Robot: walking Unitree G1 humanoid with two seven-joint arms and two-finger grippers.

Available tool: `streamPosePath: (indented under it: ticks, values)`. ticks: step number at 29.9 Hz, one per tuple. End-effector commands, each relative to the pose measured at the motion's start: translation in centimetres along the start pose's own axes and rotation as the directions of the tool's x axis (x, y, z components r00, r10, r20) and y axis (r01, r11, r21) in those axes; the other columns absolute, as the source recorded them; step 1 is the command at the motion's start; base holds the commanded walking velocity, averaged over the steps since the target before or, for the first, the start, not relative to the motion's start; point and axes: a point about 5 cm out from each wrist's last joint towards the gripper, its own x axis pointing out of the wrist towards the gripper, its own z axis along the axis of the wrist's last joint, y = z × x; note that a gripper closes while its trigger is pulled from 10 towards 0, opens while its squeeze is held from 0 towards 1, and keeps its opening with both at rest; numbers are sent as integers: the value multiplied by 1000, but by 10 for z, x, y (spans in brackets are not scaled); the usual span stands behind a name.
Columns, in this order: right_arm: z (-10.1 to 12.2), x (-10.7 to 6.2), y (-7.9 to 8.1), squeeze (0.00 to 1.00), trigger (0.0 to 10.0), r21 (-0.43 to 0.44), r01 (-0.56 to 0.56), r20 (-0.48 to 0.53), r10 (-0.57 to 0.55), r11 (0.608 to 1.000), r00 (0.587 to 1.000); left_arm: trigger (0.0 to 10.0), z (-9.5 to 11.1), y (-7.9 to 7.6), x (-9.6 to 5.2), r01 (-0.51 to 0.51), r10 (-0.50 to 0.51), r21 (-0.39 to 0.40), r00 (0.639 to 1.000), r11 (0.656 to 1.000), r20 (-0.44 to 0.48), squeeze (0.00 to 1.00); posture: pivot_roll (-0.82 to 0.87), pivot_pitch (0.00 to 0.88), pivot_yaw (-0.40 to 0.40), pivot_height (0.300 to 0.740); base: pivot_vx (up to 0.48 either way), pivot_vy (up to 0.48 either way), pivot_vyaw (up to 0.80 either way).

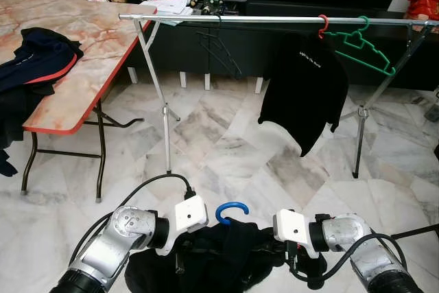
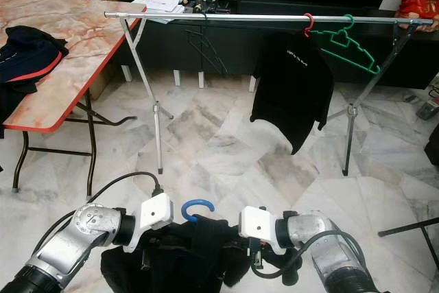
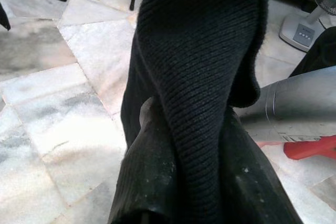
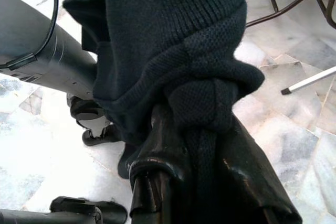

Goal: Hang hanger

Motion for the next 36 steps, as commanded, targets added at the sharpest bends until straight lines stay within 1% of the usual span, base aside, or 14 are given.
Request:
streamPosePath:
  ticks: [1, 2, 3, 9, 14, 15, 18, 19, 20, 25, 31, 33, 34, 36]
  values:
    - [9, 1, -8, 529, 5216, -25, 52, 50, -50, 998, 997, 0, 5, -3, 2, 5, -5, -1, 1000, 1000, 31, 0, 57, 125, -3, 740, 0, 0, 0]
    - [9, 1, -8, 529, 5216, -29, 56, 48, -54, 998, 997, 0, 5, -3, 2, 5, -5, -1, 1000, 1000, 31, 0, 58, 124, -3, 740, 0, 0, 0]
    - [9, 1, -9, 1000, 10000, -16, 53, 47, -52, 998, 998, 0, 5, -3, 2, 5, -5, 0, 999, 1000, 31, 0, 59, 124, -3, 740, 0, 0, 0]
    - [11, 0, -10, 1000, 10000, 7, 34, 65, -35, 999, 997, 0, 5, -2, 1, 2, -2, -2, 999, 1000, 32, 0, 59, 123, -1, 740, 0, 0, 0]
    - [7, -8, -9, 1000, 10000, 41, -22, 52, 20, 999, 998, 0, 4, -1, 1, -16, 16, 2, 1000, 1000, 24, 0, 58, 122, -1, 740, 0, 0, 0]
    - [4, -12, -7, 1000, 10000, 60, -66, 37, 64, 996, 997, 0, 3, 1, 1, -40, 40, 2, 999, 999, 23, 0, 56, 122, -1, 740, 0, 0, 0]
    - [-2, -17, -3, 1000, 10000, 85, -114, -1, 114, 990, 993, 0, 1, 4, 1, -75, 75, -15, 997, 997, 25, 0, 56, 122, -5, 740, 0, 0, 0]
    - [-8, -20, 0, 1000, 10000, 83, -116, -40, 120, 990, 992, 0, 0, 5, 1, -95, 96, -20, 995, 995, 29, 0, 56, 122, -5, 740, 0, 0, 0]
    - [-8, -20, 0, 1000, 10000, 83, -116, -40, 120, 990, 992, 0, 0, 5, 1, -95, 96, -20, 995, 995, 29, 0, 56, 122, -5, 740, 0, 0, 0]
    - [-10, -24, -5, 1000, 10000, 89, -56, -51, 61, 994, 997, 0, -3, 5, -1, -112, 113, -33, 993, 993, 31, 0, 58, 123, -3, 740, 0, 0, 0]
    - [-9, -25, -15, 1000, 10000, 60, 46, -67, -42, 997, 997, 0, -3, 3, -1, -102, 103, -32, 994, 994, 32, 0, 58, 123, -3, 740, 0, 0, 0]
    - [-7, -24, -21, 1000, 10000, 39, 117, -67, -114, 992, 991, 0, -3, 3, -2, -106, 107, -37, 994, 994, 36, 0, 55, 117, -1, 740, 0, 0, 0]
    - [-7, -25, -28, 1000, 10000, 26, 198, -94, -195, 980, 976, 0, -5, 2, -3, -109, 111, -49, 993, 993, 36, 0, 57, 117, -1, 740, 0, 0, 0]
    - [-8, -26, -30, 1000, 10000, 25, 234, -111, -230, 972, 967, 0, -5, 1, -3, -111, 113, -51, 993, 993, 37, 0, 57, 117, -1, 740, 0, 0, 0]
